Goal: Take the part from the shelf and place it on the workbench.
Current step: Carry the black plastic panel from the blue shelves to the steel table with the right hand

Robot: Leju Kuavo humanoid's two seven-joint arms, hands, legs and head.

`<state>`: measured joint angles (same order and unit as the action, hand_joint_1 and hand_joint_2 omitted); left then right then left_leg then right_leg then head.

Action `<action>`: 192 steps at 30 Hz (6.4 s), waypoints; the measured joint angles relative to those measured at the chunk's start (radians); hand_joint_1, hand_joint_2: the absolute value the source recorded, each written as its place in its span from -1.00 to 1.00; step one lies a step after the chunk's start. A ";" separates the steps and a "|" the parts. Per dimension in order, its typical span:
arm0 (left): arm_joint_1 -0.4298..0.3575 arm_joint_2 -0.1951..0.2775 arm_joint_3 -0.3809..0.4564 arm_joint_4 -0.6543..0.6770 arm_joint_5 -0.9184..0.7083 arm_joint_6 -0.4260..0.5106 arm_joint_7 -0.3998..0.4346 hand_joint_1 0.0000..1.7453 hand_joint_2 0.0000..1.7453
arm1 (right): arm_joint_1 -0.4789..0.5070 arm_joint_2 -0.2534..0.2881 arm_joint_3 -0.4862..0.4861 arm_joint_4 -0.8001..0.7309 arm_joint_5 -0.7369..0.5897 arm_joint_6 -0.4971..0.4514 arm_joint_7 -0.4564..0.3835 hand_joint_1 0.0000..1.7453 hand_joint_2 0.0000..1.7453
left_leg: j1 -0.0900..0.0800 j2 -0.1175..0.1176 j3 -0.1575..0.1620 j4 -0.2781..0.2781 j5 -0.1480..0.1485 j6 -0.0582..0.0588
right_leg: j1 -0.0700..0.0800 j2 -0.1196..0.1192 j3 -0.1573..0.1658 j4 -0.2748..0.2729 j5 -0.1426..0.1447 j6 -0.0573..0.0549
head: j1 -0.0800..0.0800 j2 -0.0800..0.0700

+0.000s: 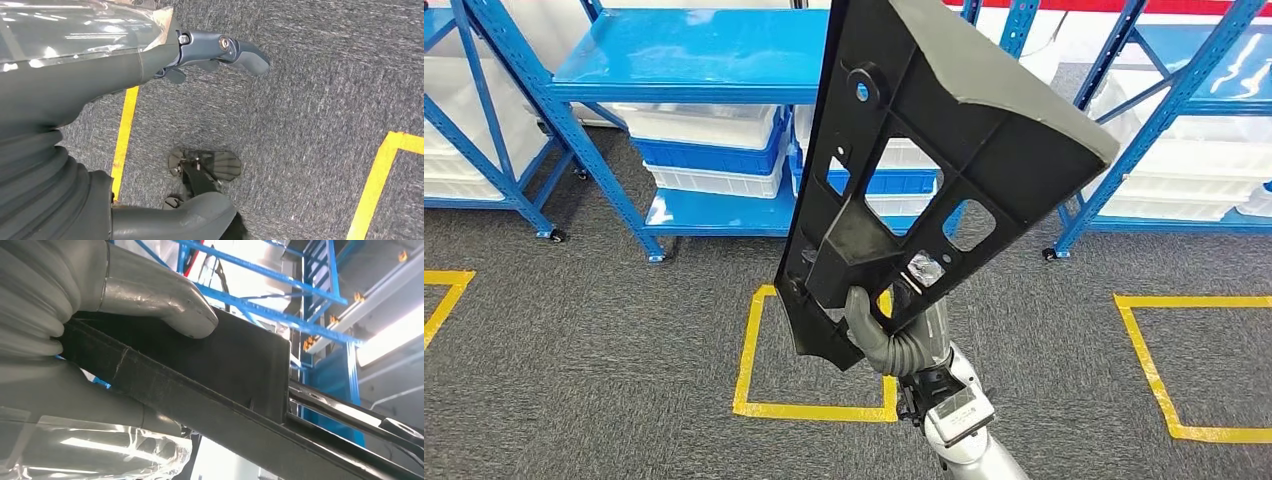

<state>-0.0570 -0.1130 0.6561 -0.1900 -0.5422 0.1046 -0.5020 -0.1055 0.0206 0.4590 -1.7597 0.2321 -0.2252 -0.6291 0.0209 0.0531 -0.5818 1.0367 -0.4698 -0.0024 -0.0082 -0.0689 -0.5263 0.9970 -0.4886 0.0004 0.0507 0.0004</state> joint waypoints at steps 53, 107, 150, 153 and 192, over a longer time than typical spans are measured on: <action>-0.012 0.003 -0.002 -0.001 -0.036 -0.010 0.023 -1.00 1.00 | 0.101 0.026 -0.020 -0.061 0.042 0.002 -0.009 1.00 1.00 | -0.009 -0.090 -0.091 0.100 -0.029 0.006 | -0.015 0.067 0.003 0.003 -0.006 -0.003 | -0.006 0.000; -0.006 -0.014 0.032 -0.009 -0.072 0.059 0.078 -1.00 1.00 | 0.125 0.062 -0.189 -0.060 -0.009 0.097 -0.019 1.00 1.00 | -0.017 -0.158 -0.013 -0.025 0.033 0.048 | -0.022 0.109 -0.031 0.048 -0.023 0.051 | -0.003 0.000; 0.003 -0.009 0.049 -0.009 -0.093 0.062 0.072 -1.00 1.00 | 0.194 0.094 -0.224 -0.100 0.018 0.096 -0.033 1.00 1.00 | -0.008 -0.053 -0.151 0.236 -0.071 0.013 | -0.006 0.011 -0.026 0.028 -0.015 -0.011 | -0.005 0.000; 0.000 -0.009 0.051 -0.010 -0.091 0.062 0.058 -1.00 1.00 | 0.186 0.095 -0.224 -0.100 0.018 0.095 -0.032 1.00 1.00 | -0.019 -0.005 -0.051 0.046 0.005 0.030 | 0.001 -0.016 -0.020 0.027 -0.021 -0.008 | -0.005 0.000; -0.012 -0.012 0.079 -0.010 -0.081 0.072 0.042 -1.00 1.00 | 0.138 0.100 -0.224 -0.068 -0.004 0.092 -0.030 1.00 1.00 | -0.021 -0.059 -0.009 -0.038 0.032 0.065 | 0.003 0.043 -0.077 0.178 -0.103 0.002 | 0.000 0.000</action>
<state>-0.0689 -0.1253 0.7347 -0.2001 -0.6229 0.1771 -0.4601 0.0321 0.1210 0.2346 -1.8274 0.2285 -0.1330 -0.6592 -0.0003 -0.0054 -0.5907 0.9989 -0.4373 0.0626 -0.0047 -0.0262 -0.6033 1.1751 -0.5920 0.0020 0.0509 0.0001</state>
